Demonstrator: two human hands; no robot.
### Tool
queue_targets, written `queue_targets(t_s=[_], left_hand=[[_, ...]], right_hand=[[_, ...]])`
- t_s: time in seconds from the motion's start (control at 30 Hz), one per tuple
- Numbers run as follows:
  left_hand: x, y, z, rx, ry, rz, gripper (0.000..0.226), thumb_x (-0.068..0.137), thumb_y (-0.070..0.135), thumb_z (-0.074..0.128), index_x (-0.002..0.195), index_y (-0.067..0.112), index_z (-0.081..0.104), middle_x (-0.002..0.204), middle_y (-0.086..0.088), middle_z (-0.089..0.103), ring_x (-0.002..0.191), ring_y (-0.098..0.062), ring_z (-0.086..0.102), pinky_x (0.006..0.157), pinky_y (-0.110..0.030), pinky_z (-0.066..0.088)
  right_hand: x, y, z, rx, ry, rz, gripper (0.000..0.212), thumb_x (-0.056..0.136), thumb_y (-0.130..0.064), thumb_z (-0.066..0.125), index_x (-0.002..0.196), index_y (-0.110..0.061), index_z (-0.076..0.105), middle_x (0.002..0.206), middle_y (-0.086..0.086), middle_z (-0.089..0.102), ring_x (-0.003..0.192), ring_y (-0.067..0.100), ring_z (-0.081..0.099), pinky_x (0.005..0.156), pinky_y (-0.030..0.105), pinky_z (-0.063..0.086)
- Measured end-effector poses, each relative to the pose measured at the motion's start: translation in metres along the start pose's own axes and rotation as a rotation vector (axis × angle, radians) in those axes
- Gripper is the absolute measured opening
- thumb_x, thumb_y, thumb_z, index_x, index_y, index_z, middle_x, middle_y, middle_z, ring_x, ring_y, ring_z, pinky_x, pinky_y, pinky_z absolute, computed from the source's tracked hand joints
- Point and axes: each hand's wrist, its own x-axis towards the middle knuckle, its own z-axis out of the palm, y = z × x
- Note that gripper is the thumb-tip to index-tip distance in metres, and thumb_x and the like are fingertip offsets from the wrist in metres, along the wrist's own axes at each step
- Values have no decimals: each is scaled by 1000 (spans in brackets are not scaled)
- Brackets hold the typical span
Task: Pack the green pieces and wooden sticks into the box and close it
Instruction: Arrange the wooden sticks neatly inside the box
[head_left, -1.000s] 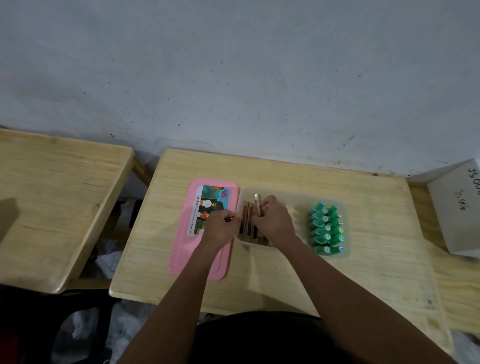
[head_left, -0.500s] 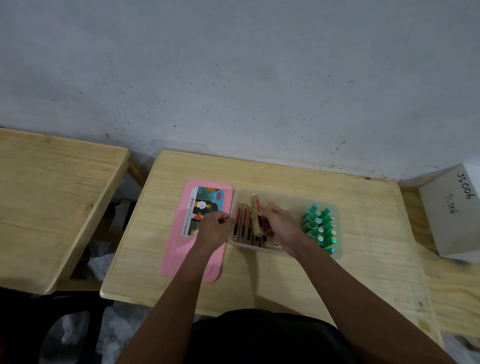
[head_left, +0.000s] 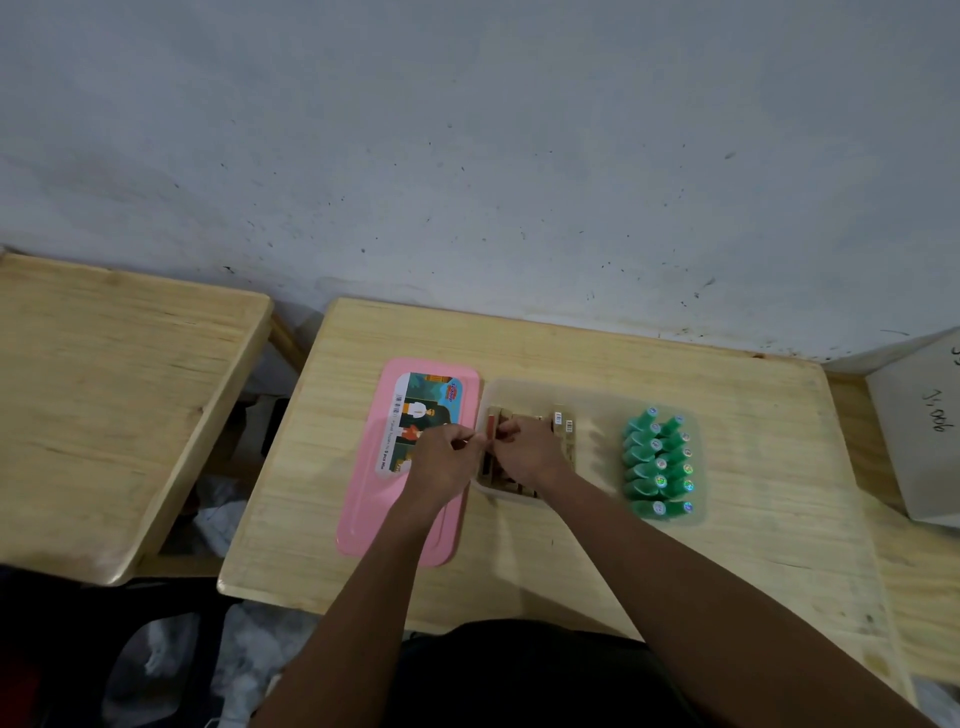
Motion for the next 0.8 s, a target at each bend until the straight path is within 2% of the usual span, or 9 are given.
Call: queue_targets(t_s=[0.17, 0.27, 0.4, 0.47, 0.57, 0.67, 0.73, 0.8], left_hand=[[-1, 0, 0, -12, -6, 23, 22, 92, 25, 58, 98, 7, 70, 80, 2, 63, 69, -1, 55, 57, -13, 38], [0, -2, 1, -1, -10, 27, 24, 93, 26, 58, 97, 6, 70, 79, 1, 63, 68, -1, 54, 57, -13, 37], [1, -1, 1, 10, -15, 21, 24, 93, 26, 57, 100, 7, 69, 83, 1, 63, 70, -1, 53, 57, -13, 37], [0, -1, 1, 7, -20, 20, 23, 94, 25, 56, 104, 7, 68, 84, 3, 62, 71, 0, 53, 58, -12, 37], [1, -1, 1, 7, -21, 22, 24, 94, 24, 56, 108, 7, 67, 88, 1, 62, 74, -1, 53, 61, -11, 38], [1, -1, 0, 12, -14, 22, 26, 94, 25, 56, 108, 7, 67, 87, 1, 62, 75, -3, 53, 61, -12, 38], [2, -1, 1, 11, -10, 23, 25, 93, 25, 56, 107, 7, 68, 86, 1, 63, 73, -1, 53, 60, -11, 38], [1, -1, 1, 9, -10, 20, 24, 94, 25, 56, 105, 7, 68, 85, 1, 63, 71, 0, 53, 59, -11, 37]], right_hand=[[8, 4, 5, 22, 37, 19, 15, 88, -13, 61, 93, -6, 74, 89, 12, 73, 78, 30, 69, 75, 45, 58], [11, 5, 6, 50, 59, 5, 13, 87, -11, 64, 90, -5, 74, 85, 13, 73, 71, 27, 67, 72, 43, 58], [10, 9, -2, 41, 42, -69, 15, 89, -13, 64, 92, -3, 75, 87, 15, 74, 79, 29, 69, 75, 45, 58], [10, 14, -12, 25, 96, -93, 16, 91, -14, 61, 90, -4, 74, 88, 14, 73, 79, 28, 69, 78, 45, 57], [8, 20, -32, -110, 233, -96, 19, 91, -20, 61, 104, -14, 73, 105, 5, 72, 93, 19, 68, 87, 34, 54], [1, 24, -44, -418, 190, -93, 19, 91, -32, 57, 102, -26, 71, 104, -4, 70, 94, 19, 66, 75, 30, 50], [-5, 25, -43, -606, 161, -89, 19, 90, -34, 55, 99, -28, 70, 98, -4, 69, 88, 20, 66, 66, 28, 43], [-8, 25, -38, -703, 166, -89, 18, 89, -33, 56, 98, -27, 70, 94, -2, 70, 85, 21, 67, 64, 27, 40]])
